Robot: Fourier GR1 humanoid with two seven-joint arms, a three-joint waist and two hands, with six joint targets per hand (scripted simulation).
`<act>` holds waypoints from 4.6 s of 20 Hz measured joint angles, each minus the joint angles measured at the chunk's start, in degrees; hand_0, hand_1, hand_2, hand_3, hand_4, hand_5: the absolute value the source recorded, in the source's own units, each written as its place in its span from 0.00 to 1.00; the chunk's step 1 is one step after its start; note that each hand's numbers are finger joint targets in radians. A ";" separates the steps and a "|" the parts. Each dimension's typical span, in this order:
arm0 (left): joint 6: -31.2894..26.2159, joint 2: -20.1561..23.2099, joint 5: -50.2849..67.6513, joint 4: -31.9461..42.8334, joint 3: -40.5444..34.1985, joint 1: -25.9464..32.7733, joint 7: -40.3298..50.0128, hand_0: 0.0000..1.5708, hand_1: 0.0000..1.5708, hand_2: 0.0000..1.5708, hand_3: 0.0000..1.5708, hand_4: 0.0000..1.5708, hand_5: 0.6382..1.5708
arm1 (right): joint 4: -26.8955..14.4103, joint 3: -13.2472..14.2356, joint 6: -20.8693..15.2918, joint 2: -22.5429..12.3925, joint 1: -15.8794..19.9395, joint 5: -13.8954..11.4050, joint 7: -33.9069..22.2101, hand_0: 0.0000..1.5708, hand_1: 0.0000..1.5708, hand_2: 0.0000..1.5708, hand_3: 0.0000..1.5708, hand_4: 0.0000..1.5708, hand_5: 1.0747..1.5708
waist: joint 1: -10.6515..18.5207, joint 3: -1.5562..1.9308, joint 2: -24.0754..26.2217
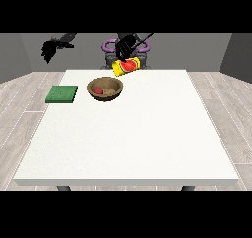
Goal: Pick the cup and pour the ball into the bowl, then pick the bowl and place it on the pad
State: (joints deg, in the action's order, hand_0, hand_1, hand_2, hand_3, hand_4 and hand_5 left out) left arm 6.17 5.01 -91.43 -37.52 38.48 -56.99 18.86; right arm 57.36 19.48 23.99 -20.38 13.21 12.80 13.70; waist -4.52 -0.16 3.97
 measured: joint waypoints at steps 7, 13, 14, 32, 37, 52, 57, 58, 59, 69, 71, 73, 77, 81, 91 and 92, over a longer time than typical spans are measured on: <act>12.81 -2.12 22.23 -8.62 -20.48 7.74 1.22 0.36 0.36 0.00 0.00 0.57 0.93 | 0.79 0.83 -3.13 1.50 -1.47 0.13 -0.56 0.00 0.00 0.00 0.00 0.23 0.99 | 4.51 -0.59 -1.14; 20.08 -4.31 48.07 -17.43 -30.36 17.10 -5.30 0.00 0.00 0.00 0.00 0.00 0.98 | 3.02 -0.97 -5.63 5.31 1.10 -0.31 -0.35 0.00 0.00 0.00 0.00 0.19 1.00 | 3.79 -1.09 -6.59; 20.15 -4.46 52.53 -18.95 -31.12 18.67 -7.24 0.00 0.00 0.00 0.00 0.00 0.99 | 3.47 -1.47 -6.52 6.22 1.47 -0.69 -0.38 0.00 0.00 0.00 0.00 0.19 1.00 | 3.88 -1.06 -7.03; 1.82 -1.09 83.76 -31.77 -36.52 33.65 -32.38 0.00 0.00 0.00 0.00 0.00 0.99 | -7.06 -2.63 -22.68 15.34 9.70 -4.57 6.63 0.00 0.00 0.00 0.00 0.14 0.99 | 11.29 0.15 -12.21; -0.13 0.25 84.79 -33.68 -37.99 33.78 -32.53 0.00 0.00 0.00 0.00 0.00 0.99 | -14.41 -1.91 -22.05 14.24 12.48 -3.94 11.61 0.00 0.00 0.00 0.00 0.07 0.99 | 11.30 0.18 -13.70; -4.06 1.57 85.77 -39.26 -37.73 33.44 -32.02 0.00 0.00 0.00 0.00 0.38 0.97 | -21.50 -2.29 -35.36 12.05 12.58 -8.34 17.70 1.00 1.00 1.00 0.96 0.60 0.96 | 15.69 -2.15 -15.46; -5.38 1.67 86.39 -38.31 -37.62 33.31 -31.98 0.00 0.00 0.00 0.00 0.57 0.89 | -21.18 -5.74 -46.00 9.83 11.97 -15.13 12.09 1.00 1.00 1.00 0.80 0.57 0.99 | 17.69 -2.23 -13.95; -5.54 1.74 86.67 -37.72 -37.93 33.25 -31.66 0.00 0.00 0.00 0.00 0.59 0.86 | -21.31 -6.59 -47.42 9.96 12.07 -16.17 9.82 1.00 1.00 1.00 0.75 0.57 0.99 | 17.62 -2.09 -13.04; -5.80 1.94 86.99 -36.84 -38.36 33.75 -31.88 0.00 0.00 0.00 0.00 0.61 0.84 | -21.46 -7.32 -48.26 9.73 12.44 -17.02 6.87 1.00 1.00 1.00 0.67 0.55 0.99 | 17.38 -1.79 -12.06; -5.64 4.36 89.32 -25.94 -44.62 40.73 -33.88 0.00 0.00 0.00 0.00 0.64 0.82 | -18.59 -15.85 -44.92 7.99 19.66 -23.19 -24.87 1.00 1.00 1.00 0.47 0.51 0.99 | 6.69 -0.11 1.63; -5.79 4.87 89.56 -26.34 -45.09 41.30 -33.53 0.00 0.00 0.00 0.00 0.64 0.83 | -17.36 -15.01 -42.76 6.09 19.30 -22.29 -26.29 1.00 1.00 1.00 0.49 0.51 1.00 | 5.93 -0.02 2.06; -5.54 4.93 89.68 -26.28 -45.52 41.83 -33.84 0.00 0.00 0.00 0.00 0.64 0.84 | -15.90 -14.33 -40.94 4.88 18.73 -21.39 -27.47 1.00 1.00 1.00 0.43 0.50 1.00 | 4.94 0.06 1.89; -5.94 5.35 90.12 -26.09 -46.35 41.60 -35.74 0.00 0.00 0.00 0.00 0.67 0.85 | -13.16 -12.89 -38.99 2.33 18.51 -20.58 -28.71 1.00 1.00 1.00 0.43 0.50 1.00 | 4.61 0.12 -0.73; -6.47 5.39 90.83 -27.65 -46.56 40.40 -36.08 0.00 0.00 0.00 0.00 0.80 0.93 | -13.13 -9.77 -35.67 -2.56 18.19 -18.98 -26.60 1.00 1.00 1.00 0.14 0.56 1.00 | 5.89 0.15 -3.78; -20.84 23.37 103.59 -25.00 -61.65 36.76 -38.17 0.00 0.00 0.00 0.00 0.81 1.00 | -14.91 -2.93 -32.38 -10.29 15.54 -15.44 -16.49 1.00 1.00 1.00 0.00 0.51 0.99 | 9.20 0.18 -11.76; -22.30 25.08 104.77 -24.00 -63.17 36.57 -38.74 0.00 0.00 0.00 0.00 0.79 1.00 | -15.05 -2.18 -32.04 -10.91 15.53 -14.94 -15.38 1.00 1.00 1.00 0.00 0.50 0.99 | 9.27 0.18 -12.78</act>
State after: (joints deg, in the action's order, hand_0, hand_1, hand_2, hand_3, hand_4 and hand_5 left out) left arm -16.13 30.09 13.35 -61.52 -24.69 -20.42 -19.88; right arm 42.31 17.30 -8.05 -31.29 28.73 -2.14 -1.69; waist 4.75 0.01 -8.81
